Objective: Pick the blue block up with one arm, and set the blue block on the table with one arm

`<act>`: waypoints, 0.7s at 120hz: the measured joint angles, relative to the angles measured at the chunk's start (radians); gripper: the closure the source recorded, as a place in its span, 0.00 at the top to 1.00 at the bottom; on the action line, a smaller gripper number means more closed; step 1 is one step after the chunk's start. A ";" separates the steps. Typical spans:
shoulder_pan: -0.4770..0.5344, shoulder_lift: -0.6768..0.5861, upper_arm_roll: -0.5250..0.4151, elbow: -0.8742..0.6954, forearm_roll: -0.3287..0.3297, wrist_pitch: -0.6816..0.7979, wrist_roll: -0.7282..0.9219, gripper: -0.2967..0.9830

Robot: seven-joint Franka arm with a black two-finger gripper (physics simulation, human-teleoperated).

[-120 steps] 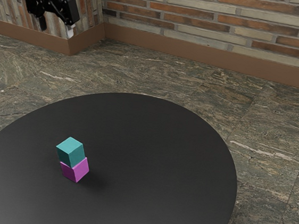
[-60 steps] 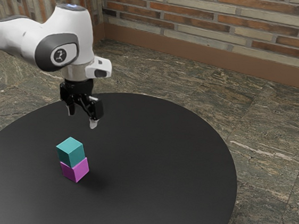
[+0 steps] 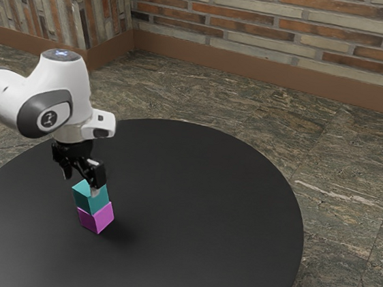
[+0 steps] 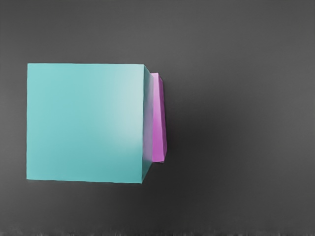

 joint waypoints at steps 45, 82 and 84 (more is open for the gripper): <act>0.017 0.057 0.006 0.010 0.009 0.056 0.027 0.77; 0.056 0.131 0.009 0.067 0.038 0.075 0.050 0.77; 0.058 0.137 0.009 0.071 0.039 0.075 0.051 0.77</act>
